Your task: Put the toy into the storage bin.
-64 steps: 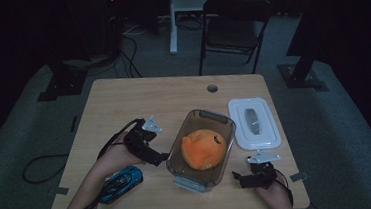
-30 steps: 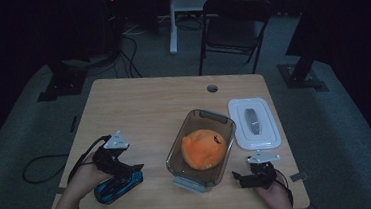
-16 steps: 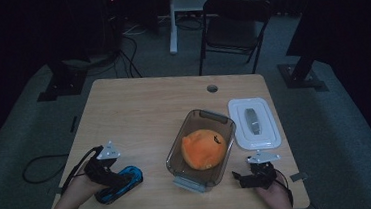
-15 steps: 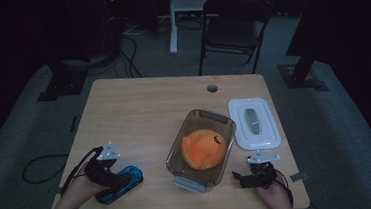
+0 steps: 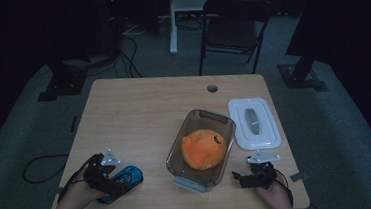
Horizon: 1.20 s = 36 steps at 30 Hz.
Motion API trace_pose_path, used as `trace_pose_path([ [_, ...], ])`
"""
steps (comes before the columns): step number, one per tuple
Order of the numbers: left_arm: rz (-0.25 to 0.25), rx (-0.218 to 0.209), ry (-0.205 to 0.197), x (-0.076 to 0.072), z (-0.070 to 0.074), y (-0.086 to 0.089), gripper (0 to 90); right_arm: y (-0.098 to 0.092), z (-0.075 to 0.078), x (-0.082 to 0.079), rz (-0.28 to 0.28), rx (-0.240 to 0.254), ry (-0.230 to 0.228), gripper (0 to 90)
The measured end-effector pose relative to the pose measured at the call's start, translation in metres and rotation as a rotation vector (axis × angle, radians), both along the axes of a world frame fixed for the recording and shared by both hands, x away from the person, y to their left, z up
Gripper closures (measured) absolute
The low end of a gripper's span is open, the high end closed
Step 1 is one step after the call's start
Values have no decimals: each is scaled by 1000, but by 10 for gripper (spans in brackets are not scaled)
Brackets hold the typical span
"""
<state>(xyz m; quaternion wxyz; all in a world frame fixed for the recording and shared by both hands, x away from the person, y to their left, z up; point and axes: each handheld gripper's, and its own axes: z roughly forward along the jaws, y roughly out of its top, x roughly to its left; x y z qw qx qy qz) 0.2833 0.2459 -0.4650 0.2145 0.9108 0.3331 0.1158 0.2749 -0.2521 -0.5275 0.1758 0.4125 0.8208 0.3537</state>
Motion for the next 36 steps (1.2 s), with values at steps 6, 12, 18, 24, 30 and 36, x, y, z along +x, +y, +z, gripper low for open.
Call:
trace_pose_path([
  [6,-16,46,44,1,-13,-3,19,0,0,0,-5,1,0,135],
  [12,-20,87,74,1,-25,-5,20,0,0,0,-5,0,0,136],
  [18,-27,83,75,-2,-30,-5,61,1,0,1,-7,1,0,136],
  [24,3,69,86,1,-29,-3,162,1,0,1,-9,1,1,136],
  [30,-17,52,110,1,-28,-3,248,1,0,1,-9,1,3,133],
  [36,-4,37,106,2,-25,-4,265,3,1,-1,3,-8,-9,136],
])
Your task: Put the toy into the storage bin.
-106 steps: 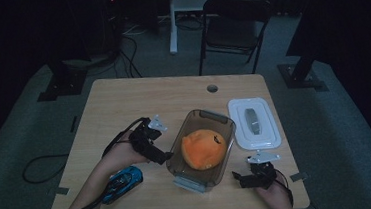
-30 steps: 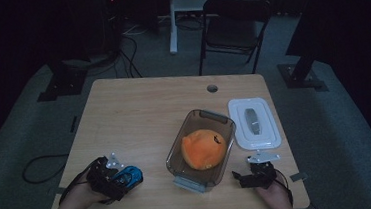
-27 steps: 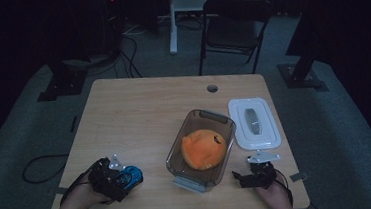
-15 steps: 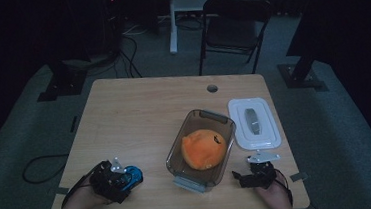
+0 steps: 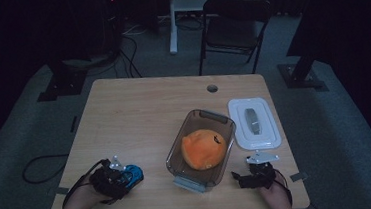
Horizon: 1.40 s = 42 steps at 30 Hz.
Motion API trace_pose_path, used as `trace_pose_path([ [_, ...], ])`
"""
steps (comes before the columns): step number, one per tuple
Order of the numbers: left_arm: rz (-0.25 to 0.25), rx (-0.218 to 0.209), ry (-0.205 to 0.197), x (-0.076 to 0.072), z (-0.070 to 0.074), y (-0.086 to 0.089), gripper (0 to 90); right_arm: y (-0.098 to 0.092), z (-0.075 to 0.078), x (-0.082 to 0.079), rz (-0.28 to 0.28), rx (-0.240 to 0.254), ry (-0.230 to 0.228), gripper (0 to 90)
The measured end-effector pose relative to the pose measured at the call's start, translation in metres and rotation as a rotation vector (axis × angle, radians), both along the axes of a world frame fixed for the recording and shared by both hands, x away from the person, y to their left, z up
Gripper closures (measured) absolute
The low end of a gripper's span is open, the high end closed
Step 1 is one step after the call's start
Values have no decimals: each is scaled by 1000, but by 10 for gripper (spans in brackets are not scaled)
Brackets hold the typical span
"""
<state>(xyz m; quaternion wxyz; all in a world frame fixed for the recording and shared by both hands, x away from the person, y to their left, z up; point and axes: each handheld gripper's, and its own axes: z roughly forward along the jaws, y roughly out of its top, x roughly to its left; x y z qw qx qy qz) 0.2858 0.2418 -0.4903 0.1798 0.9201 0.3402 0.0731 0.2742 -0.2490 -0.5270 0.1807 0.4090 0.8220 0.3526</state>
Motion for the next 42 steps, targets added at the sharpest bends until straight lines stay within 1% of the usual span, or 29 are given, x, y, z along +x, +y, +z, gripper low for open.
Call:
trace_pose_path([
  [1,5,-16,-7,0,2,1,283,2,0,-1,2,-4,0,136],
  [2,20,-24,-5,1,4,1,287,3,1,-2,7,-5,-2,136],
  [4,31,-4,-13,4,4,2,287,9,4,-3,22,14,-10,136],
  [5,31,-4,-13,4,4,2,288,11,5,-3,32,18,-11,135],
  [6,47,-5,-10,7,5,4,288,17,7,-5,51,28,-16,135],
  [7,43,-3,-5,7,6,4,288,19,8,-5,63,33,-17,135],
  [8,43,-3,-5,7,6,4,288,19,8,-5,63,33,-17,135],
  [9,46,-24,-4,7,9,6,288,24,9,-7,87,52,-19,135],
  [10,46,-24,-4,7,9,6,288,27,10,-7,96,62,-15,135],
  [11,44,-23,-10,8,12,8,288,29,10,-7,103,65,-17,135],
  [13,51,-19,-7,9,14,8,288,32,10,-7,110,69,-14,134],
  [15,53,-21,-9,11,19,12,288,40,10,-4,126,47,-11,129],
  [19,70,-8,-23,12,25,14,288,45,11,-4,133,42,-11,127],
  [20,65,-22,-20,13,28,16,288,49,11,-4,137,42,-10,126],
  [22,73,-28,-22,14,30,17,288,52,11,-3,138,42,-6,124],
  [23,66,-29,-20,15,31,17,287,55,11,-2,137,43,-3,124],
  [26,83,-27,-27,17,34,17,287,61,10,0,143,45,13,120],
  [27,90,-30,-25,18,34,17,287,64,10,1,143,47,14,120],
  [28,85,-37,-20,18,35,17,287,66,10,1,147,47,14,120],
  [30,84,-38,-21,18,36,17,288,72,9,3,159,32,20,119],
  [31,76,-35,-22,19,36,16,287,76,9,3,159,24,18,119],
  [32,81,-37,-26,19,37,17,287,80,9,4,157,23,13,118],
  [34,76,-34,-29,20,40,17,287,88,10,5,149,15,9,119],
  [36,78,-46,-35,21,43,17,287,97,10,6,141,10,6,106],
  [37,78,-54,-33,22,45,17,287,102,9,8,134,-2,4,106],
  [39,77,-50,-43,23,48,16,287,108,9,11,129,-25,-6,106],
  [42,72,-54,-47,25,50,15,287,114,9,14,118,-22,-7,106],
])
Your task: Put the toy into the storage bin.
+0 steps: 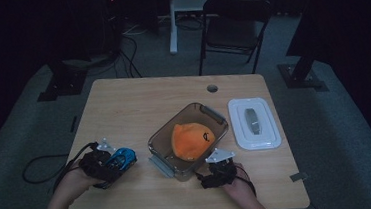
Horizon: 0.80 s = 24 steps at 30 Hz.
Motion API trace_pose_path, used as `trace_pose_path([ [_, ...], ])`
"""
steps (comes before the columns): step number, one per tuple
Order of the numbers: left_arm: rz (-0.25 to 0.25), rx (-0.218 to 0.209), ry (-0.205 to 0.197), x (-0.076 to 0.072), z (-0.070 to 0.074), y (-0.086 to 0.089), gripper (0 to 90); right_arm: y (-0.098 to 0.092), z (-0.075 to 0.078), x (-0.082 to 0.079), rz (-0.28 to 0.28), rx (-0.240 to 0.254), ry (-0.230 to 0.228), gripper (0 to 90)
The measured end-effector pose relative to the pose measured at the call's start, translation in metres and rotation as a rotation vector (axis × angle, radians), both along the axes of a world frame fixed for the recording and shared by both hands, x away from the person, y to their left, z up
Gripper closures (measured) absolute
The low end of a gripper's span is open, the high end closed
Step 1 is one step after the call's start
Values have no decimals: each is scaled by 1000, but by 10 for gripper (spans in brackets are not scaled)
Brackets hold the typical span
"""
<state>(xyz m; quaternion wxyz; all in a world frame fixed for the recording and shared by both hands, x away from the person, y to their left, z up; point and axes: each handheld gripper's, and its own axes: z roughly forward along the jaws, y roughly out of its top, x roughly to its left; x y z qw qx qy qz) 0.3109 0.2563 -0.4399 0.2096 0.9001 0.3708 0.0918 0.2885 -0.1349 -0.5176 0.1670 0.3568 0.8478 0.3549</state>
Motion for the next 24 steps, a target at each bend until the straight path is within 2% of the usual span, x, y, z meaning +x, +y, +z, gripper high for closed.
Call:
trace_pose_path([
  [7,-16,12,-21,4,14,-3,287,-2,-1,-1,-28,22,-1,106],
  [9,-22,13,-30,5,21,-4,287,-7,-1,-3,-39,15,-26,106],
  [13,-35,19,-44,8,33,-7,288,-22,0,-3,-57,1,-41,106],
  [18,-34,20,-67,14,50,-11,288,-44,-5,-5,-100,-8,-30,106],
  [23,-20,27,-85,22,64,-17,288,-55,-8,-8,-126,-17,-26,106],
  [24,-23,20,-98,28,73,-23,288,-59,-8,-8,-141,-16,-23,106],
])
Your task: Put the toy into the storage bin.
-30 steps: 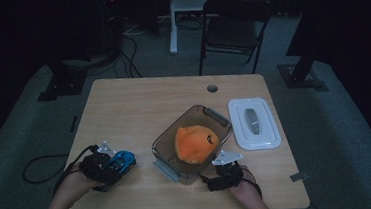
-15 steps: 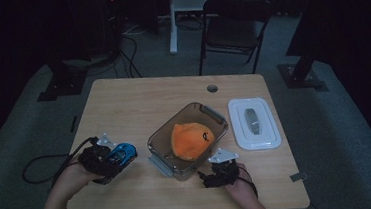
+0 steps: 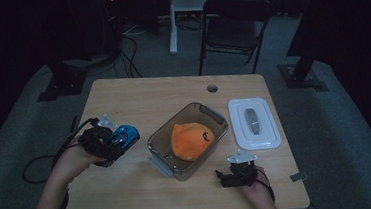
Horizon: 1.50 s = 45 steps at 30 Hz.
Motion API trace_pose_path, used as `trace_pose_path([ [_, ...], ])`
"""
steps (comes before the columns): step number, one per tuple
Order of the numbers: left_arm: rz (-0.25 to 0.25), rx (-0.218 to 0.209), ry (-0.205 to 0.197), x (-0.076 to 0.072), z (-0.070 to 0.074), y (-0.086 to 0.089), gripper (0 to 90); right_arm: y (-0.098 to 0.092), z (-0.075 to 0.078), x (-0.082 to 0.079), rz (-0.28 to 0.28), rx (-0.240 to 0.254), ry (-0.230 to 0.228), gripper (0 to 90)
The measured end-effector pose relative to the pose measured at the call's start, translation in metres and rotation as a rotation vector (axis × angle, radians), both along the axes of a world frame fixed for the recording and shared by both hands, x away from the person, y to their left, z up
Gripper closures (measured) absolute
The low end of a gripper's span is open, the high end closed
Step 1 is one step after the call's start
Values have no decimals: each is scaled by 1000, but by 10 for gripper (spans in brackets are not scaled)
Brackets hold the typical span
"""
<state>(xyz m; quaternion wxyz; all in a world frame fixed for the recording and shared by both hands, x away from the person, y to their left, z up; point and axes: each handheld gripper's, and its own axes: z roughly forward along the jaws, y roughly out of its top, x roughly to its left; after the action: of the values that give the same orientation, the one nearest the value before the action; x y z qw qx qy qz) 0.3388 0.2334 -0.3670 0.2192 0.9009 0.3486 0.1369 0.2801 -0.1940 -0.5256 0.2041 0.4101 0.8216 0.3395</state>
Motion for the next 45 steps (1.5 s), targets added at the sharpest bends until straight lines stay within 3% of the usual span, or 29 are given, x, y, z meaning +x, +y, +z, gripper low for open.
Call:
trace_pose_path([
  [11,-29,-6,-32,16,31,-27,288,-2,0,1,-5,9,4,106],
  [15,-79,-17,-35,19,39,-48,287,-4,-1,2,-2,26,19,106],
  [18,-94,-27,-31,22,40,-57,287,-4,-1,3,-3,32,26,106],
  [24,-167,-17,-20,30,40,-92,287,-5,-2,4,0,41,37,107],
  [37,-229,-71,7,42,36,-146,288,-5,-2,3,3,43,39,107],
  [42,-245,-60,22,46,29,-160,288,-5,-2,3,4,43,39,107],
  [43,-252,-54,43,50,24,-164,287,-5,-2,3,4,43,39,106],
  [45,-242,-31,45,52,19,-168,287,-5,-2,3,5,43,39,107],
])
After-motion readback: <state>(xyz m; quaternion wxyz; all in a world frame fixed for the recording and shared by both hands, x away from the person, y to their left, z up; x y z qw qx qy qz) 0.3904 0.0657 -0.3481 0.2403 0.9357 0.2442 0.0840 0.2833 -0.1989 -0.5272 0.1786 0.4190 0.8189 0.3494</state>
